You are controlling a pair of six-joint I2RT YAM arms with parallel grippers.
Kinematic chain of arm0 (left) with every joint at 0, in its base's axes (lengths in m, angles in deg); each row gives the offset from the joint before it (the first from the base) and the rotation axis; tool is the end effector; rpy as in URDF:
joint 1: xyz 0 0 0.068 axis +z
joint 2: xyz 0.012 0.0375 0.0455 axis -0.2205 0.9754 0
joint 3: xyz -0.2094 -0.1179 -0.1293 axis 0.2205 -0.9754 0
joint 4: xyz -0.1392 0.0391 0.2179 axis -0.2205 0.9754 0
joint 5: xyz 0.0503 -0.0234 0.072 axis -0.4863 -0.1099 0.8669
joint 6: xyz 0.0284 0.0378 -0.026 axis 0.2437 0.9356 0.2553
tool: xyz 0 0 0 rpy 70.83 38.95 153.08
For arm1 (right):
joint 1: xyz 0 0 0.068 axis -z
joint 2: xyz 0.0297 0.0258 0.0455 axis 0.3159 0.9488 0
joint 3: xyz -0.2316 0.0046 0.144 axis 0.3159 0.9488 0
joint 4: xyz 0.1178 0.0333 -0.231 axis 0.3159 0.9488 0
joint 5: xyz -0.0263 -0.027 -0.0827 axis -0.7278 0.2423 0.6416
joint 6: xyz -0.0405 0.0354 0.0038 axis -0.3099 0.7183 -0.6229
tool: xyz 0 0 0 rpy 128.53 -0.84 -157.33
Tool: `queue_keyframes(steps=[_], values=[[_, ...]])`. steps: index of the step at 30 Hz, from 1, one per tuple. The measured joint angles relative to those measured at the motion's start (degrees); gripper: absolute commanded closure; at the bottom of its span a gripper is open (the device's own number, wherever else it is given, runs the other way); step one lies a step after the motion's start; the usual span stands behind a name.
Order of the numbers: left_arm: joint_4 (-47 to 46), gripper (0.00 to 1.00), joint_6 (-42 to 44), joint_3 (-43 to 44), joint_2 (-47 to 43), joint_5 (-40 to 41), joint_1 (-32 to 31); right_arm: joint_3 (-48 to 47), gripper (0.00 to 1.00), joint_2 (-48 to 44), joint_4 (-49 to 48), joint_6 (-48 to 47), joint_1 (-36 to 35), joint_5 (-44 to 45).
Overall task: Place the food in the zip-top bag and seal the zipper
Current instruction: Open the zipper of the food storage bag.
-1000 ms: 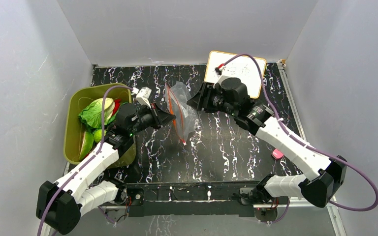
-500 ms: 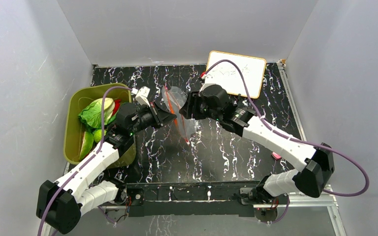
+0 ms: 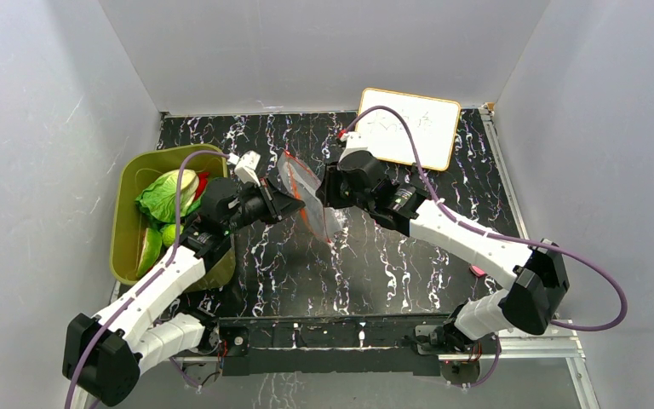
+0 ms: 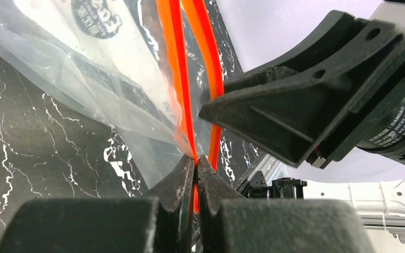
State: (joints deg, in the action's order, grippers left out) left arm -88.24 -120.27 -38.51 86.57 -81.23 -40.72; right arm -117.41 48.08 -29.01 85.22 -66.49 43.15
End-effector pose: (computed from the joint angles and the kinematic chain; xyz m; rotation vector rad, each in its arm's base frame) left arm 0.2010 -0.1219 0.3015 0.0487 1.8513 -1.2424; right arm 0.2202 0.2382 0.3302 -0.2428 2.1798 0.6722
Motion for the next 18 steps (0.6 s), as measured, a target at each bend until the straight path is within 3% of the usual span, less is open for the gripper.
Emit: queue_keyframes(steps=[5,18], values=[[5.0,1.00,2.0,1.7,-0.2,1.2,0.0,0.0,1.00,0.0,1.2,-1.6,0.0,6.8],[21.4,1.00,12.9,9.3,-0.2,11.1,0.0,-1.8,1.00,-5.3,11.2,-4.2,0.0,25.7]])
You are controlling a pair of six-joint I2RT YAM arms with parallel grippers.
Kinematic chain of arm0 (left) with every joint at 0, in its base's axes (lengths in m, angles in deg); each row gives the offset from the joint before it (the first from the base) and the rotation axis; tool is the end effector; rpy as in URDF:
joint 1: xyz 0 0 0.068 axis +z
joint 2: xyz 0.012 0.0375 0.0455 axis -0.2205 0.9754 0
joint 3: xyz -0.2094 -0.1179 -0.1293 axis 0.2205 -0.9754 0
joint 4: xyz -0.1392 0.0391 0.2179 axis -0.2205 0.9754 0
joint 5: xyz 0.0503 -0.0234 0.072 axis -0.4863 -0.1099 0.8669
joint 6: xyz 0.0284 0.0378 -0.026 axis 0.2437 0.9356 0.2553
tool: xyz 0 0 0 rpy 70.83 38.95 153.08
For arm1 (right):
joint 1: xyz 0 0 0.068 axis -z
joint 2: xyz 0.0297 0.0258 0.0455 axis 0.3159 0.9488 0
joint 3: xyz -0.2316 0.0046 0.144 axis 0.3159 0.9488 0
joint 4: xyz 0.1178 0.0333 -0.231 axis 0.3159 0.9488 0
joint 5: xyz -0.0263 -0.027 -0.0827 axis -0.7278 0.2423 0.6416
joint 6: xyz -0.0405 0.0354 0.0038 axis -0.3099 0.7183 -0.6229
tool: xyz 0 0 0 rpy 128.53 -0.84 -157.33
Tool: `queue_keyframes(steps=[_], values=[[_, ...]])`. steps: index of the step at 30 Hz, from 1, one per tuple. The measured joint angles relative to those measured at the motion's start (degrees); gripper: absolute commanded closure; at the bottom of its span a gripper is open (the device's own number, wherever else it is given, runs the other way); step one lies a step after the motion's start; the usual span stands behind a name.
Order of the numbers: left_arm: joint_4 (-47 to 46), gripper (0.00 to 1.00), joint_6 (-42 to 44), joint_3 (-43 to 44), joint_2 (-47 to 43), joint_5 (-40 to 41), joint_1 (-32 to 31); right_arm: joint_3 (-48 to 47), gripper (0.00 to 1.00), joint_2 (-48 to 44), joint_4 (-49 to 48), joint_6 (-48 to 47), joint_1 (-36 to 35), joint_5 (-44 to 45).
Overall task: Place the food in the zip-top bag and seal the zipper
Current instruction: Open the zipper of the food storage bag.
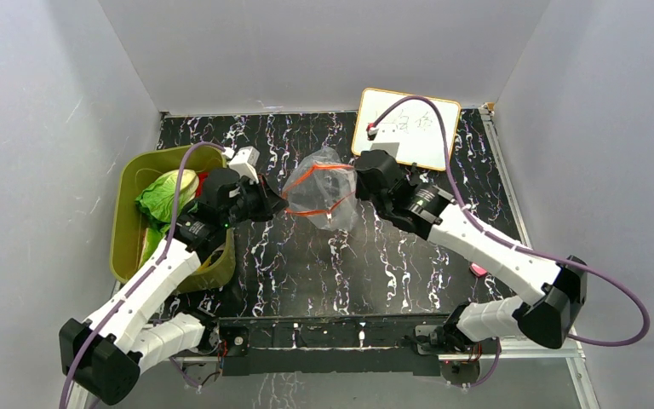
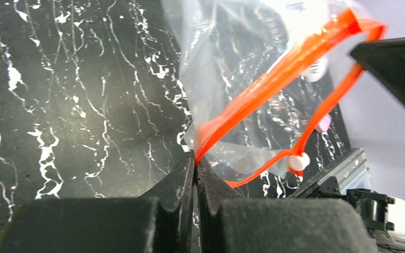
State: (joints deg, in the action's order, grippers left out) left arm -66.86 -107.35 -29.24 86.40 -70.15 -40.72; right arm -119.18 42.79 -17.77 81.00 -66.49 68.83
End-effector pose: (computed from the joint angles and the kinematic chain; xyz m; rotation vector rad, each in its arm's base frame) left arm 0.2008 -0.1144 0.3203 0.0732 1.9933 -0.8725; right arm 0.2070 0.2013 0.3528 -0.0687 2.0847 0.1572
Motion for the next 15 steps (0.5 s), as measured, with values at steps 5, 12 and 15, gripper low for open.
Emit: queue_keyframes(steps=[5,12,15], values=[[2.8,0.85,1.6,1.2,1.8,1.5,0.0,-0.4,1.00,-2.8,-1.4,0.1,0.0,-3.0],[1.4,0.28,1.9,1.2,2.4,-0.9,0.0,-0.4,1.00,-2.3,-2.7,0.5,0.0,-8.2],[1.7,0.04,1.8,2.2,2.4,-0.4,0.0,-0.4,1.00,-1.5,-2.5,0.3,0.0,-8.0]])
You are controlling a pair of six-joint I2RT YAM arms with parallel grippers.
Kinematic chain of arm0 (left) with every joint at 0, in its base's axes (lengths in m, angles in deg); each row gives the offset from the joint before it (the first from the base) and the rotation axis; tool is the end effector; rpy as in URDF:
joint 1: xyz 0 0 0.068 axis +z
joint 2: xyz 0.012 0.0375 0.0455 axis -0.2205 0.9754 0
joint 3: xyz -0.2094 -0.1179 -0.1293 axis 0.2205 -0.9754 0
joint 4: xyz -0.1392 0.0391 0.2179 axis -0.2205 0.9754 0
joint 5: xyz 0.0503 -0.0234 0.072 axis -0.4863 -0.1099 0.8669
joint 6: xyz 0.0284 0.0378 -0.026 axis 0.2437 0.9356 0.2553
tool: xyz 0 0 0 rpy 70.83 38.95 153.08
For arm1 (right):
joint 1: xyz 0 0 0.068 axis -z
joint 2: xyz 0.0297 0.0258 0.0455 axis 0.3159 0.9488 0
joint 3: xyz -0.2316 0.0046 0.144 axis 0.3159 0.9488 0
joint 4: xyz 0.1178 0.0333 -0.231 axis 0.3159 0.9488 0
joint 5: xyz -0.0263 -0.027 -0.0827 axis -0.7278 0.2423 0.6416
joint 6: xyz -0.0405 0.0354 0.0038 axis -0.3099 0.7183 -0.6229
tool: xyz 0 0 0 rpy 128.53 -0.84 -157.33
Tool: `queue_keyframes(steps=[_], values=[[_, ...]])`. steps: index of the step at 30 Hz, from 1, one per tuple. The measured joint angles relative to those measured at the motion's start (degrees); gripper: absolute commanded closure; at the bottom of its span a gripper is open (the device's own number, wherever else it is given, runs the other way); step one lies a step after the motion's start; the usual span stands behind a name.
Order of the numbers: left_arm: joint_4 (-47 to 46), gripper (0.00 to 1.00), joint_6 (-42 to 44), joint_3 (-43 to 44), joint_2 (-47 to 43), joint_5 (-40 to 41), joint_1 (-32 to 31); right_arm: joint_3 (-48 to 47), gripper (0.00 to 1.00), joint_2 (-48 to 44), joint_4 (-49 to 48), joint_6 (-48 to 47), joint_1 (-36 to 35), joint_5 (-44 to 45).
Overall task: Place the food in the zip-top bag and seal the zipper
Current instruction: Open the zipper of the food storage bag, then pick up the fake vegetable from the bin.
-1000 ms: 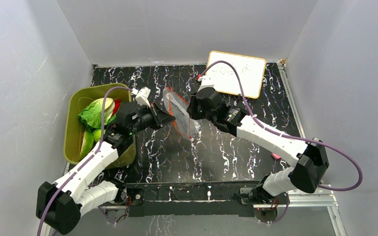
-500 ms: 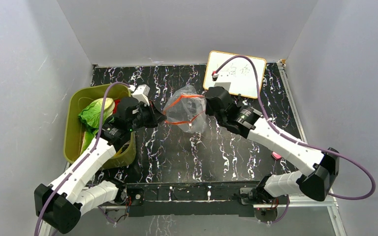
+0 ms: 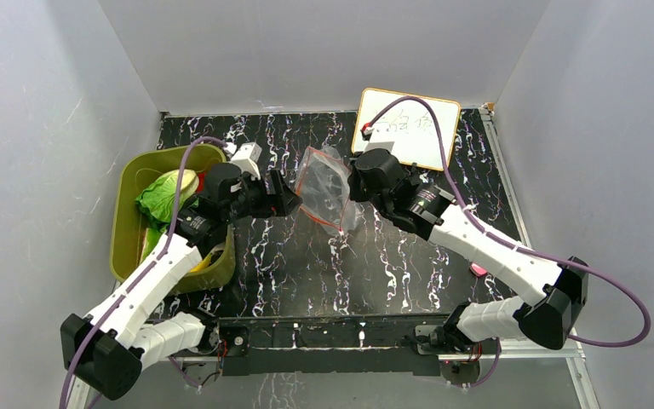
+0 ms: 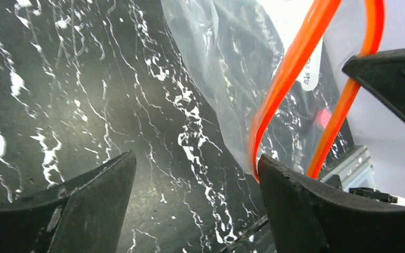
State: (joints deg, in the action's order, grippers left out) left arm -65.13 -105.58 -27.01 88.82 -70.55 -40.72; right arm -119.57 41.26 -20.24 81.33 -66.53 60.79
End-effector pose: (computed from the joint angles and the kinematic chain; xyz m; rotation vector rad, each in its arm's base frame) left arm 0.2080 -0.1185 0.3219 0.1056 2.0225 -0.8497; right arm 0.2023 0.2029 0.3647 -0.1191 2.0763 0.3459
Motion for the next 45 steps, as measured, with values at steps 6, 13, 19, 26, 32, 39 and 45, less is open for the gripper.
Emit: queue_keyframes(steps=[6,13,19,26,32,39,45], values=[[4.9,0.02,1.1,6.5,-0.1,8.2,0.0,0.0,1.00,0.1,0.7,-0.4,0.0,2.0],[11.7,0.02,-4.2,11.3,-0.7,25.5,0.0,0.0,1.00,0.0,2.4,-1.2,0.0,2.4],[13.1,0.02,-10.1,12.2,-2.4,38.2,0.5,0.1,1.00,-0.9,2.4,-1.8,0.0,1.9],[13.5,0.02,-15.7,15.2,0.1,43.8,8.3,2.1,1.00,-2.3,1.7,-1.5,0.0,-1.0],[15.4,0.02,-24.6,15.2,3.3,43.4,19.5,3.1,1.00,-2.8,1.6,-0.9,0.0,-3.6],[19.0,0.02,-37.9,15.1,6.2,43.6,26.6,3.1,1.00,-4.5,1.5,-0.2,0.0,-5.3],[24.2,0.02,-49.7,15.4,12.3,44.2,31.2,3.2,1.00,-5.7,1.6,-0.2,0.0,-6.0]])
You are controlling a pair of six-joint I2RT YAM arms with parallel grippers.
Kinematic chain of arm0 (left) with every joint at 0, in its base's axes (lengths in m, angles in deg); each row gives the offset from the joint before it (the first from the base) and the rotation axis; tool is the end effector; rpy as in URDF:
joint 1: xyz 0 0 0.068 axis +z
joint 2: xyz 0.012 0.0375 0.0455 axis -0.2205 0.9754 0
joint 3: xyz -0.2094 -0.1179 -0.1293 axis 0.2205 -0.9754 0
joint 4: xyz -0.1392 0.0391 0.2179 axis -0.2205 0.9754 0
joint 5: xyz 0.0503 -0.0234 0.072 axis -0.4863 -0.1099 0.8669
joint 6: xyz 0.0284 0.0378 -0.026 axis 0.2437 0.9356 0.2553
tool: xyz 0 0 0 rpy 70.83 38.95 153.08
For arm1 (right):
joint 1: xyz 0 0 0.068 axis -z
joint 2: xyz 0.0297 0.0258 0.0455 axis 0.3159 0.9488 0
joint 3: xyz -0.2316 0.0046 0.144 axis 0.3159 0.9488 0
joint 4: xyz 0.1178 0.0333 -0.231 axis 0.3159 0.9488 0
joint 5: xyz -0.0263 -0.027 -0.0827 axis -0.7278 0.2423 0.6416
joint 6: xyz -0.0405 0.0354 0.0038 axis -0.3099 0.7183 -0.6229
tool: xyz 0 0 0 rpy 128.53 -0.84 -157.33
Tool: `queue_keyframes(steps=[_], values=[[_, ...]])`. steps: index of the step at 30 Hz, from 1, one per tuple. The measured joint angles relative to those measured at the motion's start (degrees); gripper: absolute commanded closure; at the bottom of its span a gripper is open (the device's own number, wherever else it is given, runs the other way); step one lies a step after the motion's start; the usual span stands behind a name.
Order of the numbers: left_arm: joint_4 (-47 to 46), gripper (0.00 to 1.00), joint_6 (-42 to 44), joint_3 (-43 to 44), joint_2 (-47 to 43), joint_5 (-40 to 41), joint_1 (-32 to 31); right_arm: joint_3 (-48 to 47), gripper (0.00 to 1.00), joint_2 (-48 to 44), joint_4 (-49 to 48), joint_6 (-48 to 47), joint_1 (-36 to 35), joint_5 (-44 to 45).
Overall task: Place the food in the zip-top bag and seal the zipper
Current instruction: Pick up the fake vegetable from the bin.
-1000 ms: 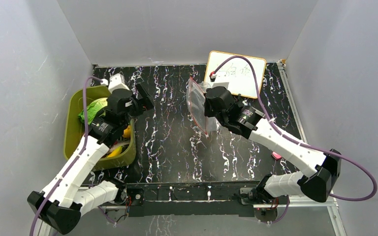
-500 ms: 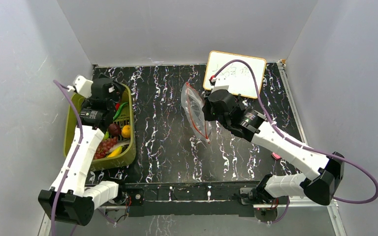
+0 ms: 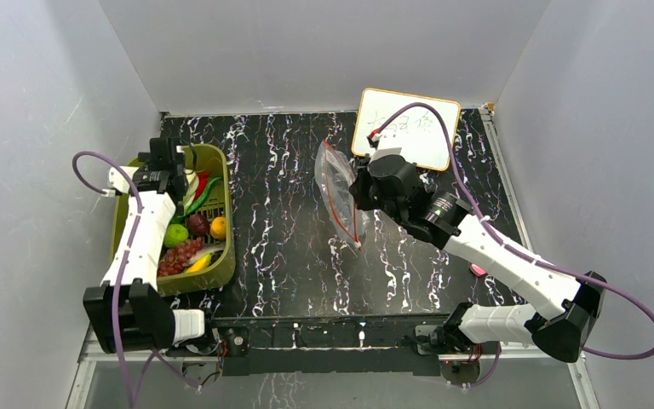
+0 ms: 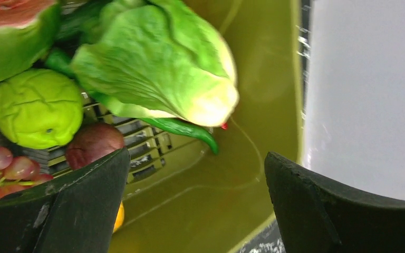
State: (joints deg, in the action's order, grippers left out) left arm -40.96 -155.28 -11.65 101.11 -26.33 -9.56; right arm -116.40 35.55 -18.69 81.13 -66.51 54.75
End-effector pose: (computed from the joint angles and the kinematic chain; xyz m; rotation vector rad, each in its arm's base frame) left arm 0.2635 0.0340 0.3279 -1.6328 1.4263 -0.0948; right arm 0.1829 0.1863 0.3680 -0.1832 2.0928 0.4534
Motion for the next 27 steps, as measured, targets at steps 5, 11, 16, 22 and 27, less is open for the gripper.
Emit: queue_keyframes(steps=[5,11,16,22,27], values=[[6.6,0.02,-9.0,1.4,6.3,0.4,3.4,0.0,1.00,0.0,0.1,0.1,0.0,-1.5],[7.5,0.02,-12.7,1.8,9.6,1.6,5.9,-0.4,1.00,0.0,0.2,0.3,0.0,-2.9],[4.8,0.02,-13.5,1.8,10.9,1.7,7.3,-2.3,1.00,1.2,0.4,0.3,0.0,-3.1],[0.8,0.02,-12.5,1.9,15.2,1.3,8.8,-4.2,1.00,3.3,0.7,0.3,0.0,-4.5],[-0.2,0.04,-12.2,2.4,18.9,1.0,9.5,-5.2,1.00,3.7,1.2,0.4,0.0,-4.7]])
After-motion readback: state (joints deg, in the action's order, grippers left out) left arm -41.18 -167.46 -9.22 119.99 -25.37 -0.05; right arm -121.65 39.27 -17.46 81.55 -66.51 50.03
